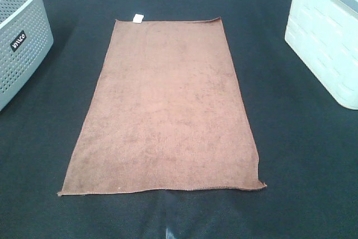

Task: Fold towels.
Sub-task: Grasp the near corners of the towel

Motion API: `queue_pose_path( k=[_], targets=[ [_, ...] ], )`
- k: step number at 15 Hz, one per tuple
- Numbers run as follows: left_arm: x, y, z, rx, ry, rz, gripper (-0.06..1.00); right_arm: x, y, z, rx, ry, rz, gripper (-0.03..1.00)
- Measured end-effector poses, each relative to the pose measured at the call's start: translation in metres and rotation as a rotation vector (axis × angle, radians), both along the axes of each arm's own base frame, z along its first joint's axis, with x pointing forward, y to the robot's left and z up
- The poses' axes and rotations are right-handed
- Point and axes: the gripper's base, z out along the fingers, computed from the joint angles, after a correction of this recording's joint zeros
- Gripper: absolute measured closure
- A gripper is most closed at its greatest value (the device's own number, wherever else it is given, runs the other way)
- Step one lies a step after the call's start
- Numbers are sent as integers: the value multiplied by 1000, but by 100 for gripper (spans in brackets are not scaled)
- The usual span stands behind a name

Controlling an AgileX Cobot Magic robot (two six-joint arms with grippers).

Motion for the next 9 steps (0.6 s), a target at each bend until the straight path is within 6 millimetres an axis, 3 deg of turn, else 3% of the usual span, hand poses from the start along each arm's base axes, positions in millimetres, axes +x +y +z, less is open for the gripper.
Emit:
queue_pose_path(
  k=[3, 5, 6, 9],
  targets=[
    [19, 0, 5, -6, 75, 0, 21, 23, -1, 4, 25, 104, -39, 4],
    [36, -4, 17, -68, -3, -14, 21, 47, -1, 4, 26, 178, -48, 5],
    [36, -4, 17, -68, -3, -14, 21, 47, -1, 4, 26, 178, -48, 5],
    [79, -11, 24, -217, -32, -9, 21, 90, 1, -2, 53, 294, -60, 6]
  ],
)
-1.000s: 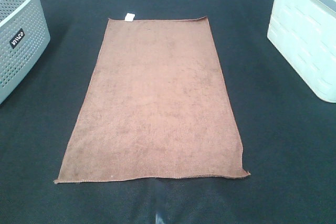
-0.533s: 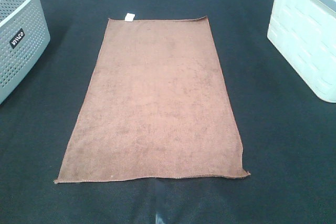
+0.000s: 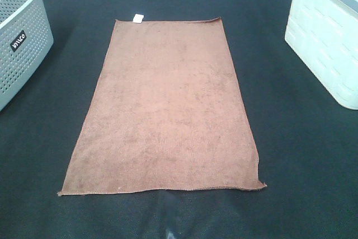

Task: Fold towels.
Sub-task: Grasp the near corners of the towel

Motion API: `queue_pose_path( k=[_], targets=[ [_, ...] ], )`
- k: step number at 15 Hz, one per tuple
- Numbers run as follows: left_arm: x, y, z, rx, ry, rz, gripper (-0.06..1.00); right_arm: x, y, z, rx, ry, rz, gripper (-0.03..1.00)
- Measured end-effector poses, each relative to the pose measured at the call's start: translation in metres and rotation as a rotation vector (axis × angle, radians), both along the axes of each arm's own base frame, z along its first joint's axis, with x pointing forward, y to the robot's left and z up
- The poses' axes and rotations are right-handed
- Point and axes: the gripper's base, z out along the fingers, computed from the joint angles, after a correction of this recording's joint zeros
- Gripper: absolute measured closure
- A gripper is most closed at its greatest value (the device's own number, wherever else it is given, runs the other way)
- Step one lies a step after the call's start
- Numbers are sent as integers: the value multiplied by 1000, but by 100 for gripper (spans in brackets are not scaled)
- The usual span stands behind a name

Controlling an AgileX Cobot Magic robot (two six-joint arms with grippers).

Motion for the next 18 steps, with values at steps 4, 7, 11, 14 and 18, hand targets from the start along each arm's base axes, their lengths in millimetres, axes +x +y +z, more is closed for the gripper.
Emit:
queue_pose_path(
  k=[4, 7, 11, 14, 18],
  targets=[
    [65, -11, -35, -198, 315, -12, 21, 49, 2, -26, 37, 186, -24, 9],
    [103, -15, -71, -217, 465, -36, 21, 77, 9, -51, 78, 341, 28, 10],
    [138, -25, -129, -319, 661, -73, 21, 119, 24, -79, 195, 424, 162, 10],
    [147, -28, -147, -354, 695, -86, 21, 131, 29, -96, 250, 457, 186, 11],
    [160, -31, -182, -381, 725, -104, 21, 151, 37, -133, 354, 493, 214, 15]
  ],
)
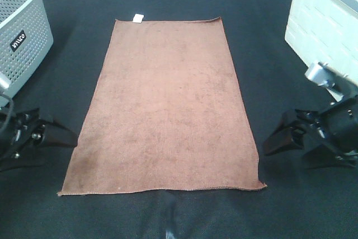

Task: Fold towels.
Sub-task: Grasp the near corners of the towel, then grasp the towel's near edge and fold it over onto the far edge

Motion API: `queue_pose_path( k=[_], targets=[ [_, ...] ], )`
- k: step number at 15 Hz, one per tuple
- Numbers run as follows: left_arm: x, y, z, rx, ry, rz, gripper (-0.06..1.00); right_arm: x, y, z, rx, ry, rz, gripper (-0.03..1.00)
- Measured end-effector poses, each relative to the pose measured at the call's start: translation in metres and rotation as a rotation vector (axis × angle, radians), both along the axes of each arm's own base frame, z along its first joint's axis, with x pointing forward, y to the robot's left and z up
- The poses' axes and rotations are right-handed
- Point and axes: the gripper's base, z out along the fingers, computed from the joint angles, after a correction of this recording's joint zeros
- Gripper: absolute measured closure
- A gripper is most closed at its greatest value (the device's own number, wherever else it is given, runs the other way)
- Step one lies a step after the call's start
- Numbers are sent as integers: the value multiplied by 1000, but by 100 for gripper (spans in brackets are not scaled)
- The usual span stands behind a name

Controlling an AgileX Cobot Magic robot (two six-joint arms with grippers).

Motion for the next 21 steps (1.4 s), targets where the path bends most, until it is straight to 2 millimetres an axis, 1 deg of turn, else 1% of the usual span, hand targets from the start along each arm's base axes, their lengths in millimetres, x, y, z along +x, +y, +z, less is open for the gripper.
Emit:
queue_pose_path(
  k=[5, 8, 10, 12, 13, 14, 15, 16, 17, 18, 19, 20, 21],
  targets=[
    [5, -2, -32, -11, 29, -25, 21, 12, 5, -27, 57, -22, 6, 19],
    [12, -7, -39, -81, 25, -29, 21, 16, 7, -37, 87, -44, 7, 20],
    [15, -9, -42, -107, 22, -43, 21, 18, 8, -39, 101, -51, 5, 20],
    [22, -20, -47, -158, 22, -77, 22, 24, 26, -43, 116, -71, 69, 22],
    [24, -28, -48, -163, 18, -104, 22, 27, 34, -44, 118, -71, 90, 24],
    [25, -35, -48, -155, 15, -128, 24, 29, 38, -46, 115, -58, 79, 28],
    [26, -41, -48, -139, 13, -140, 28, 30, 38, -46, 102, -49, 57, 35],
    [26, -42, -50, -112, 15, -140, 37, 30, 36, -48, 79, -43, 44, 45],
    [26, -41, -52, -90, 22, -132, 50, 30, 35, -50, 60, -38, 41, 57],
    [26, -39, -54, -69, 27, -125, 66, 30, 34, -52, 44, -27, 35, 70],
    [26, -38, -57, -55, 34, -121, 87, 29, 33, -54, 38, 0, 14, 89],
    [26, -38, -57, -55, 35, -120, 93, 29, 33, -54, 40, 16, -4, 96],
    [26, -38, -57, -55, 38, -119, 94, 29, 33, -54, 43, 29, -22, 97]
  ],
)
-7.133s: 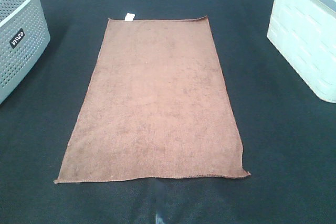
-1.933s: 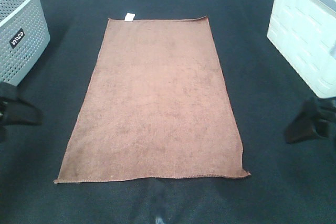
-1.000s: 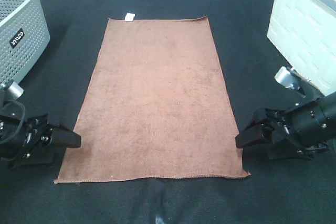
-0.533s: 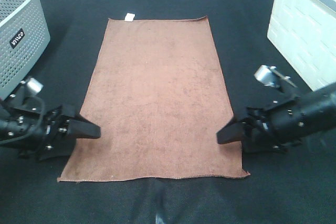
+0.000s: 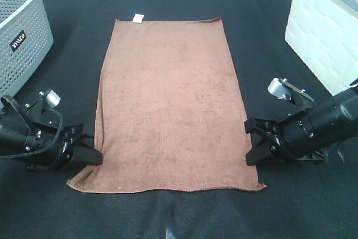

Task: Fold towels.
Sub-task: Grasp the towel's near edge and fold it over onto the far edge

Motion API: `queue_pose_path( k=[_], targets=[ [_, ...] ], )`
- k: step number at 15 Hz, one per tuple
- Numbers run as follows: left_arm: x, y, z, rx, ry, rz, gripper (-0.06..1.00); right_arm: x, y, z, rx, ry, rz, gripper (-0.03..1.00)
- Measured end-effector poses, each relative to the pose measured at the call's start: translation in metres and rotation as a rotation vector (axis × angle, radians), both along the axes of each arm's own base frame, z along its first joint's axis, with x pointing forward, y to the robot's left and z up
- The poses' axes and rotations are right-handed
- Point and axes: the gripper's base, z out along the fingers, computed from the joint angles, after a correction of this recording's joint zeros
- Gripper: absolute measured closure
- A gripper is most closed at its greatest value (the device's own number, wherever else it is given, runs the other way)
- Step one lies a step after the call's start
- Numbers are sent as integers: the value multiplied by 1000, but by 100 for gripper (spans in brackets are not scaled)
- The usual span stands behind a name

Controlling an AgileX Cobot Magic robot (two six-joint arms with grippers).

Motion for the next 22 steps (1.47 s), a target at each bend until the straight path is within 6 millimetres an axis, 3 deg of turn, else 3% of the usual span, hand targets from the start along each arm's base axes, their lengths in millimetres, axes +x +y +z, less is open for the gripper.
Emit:
queue_pose_path(
  k=[4, 8, 12, 14, 19, 22],
  targets=[
    [-1, 2, 12, 2, -8, 0, 94, -2, 1, 3, 11, 26, -8, 97],
    [-4, 16, 24, 17, 27, -7, 94, -6, 1, 21, 12, 15, 11, 97],
    [-34, 20, 36, 33, 52, -24, 94, -16, 2, 42, 29, 38, 69, 97],
    [-52, 21, 39, 35, 65, -26, 94, -30, 1, 43, 40, 64, 84, 97],
    [-99, 25, 45, 43, 80, -26, 94, -91, -8, 35, 26, 161, 75, 97],
    [-104, 25, 50, 41, 54, -24, 94, -97, -9, 35, 21, 166, 78, 97]
  ],
)
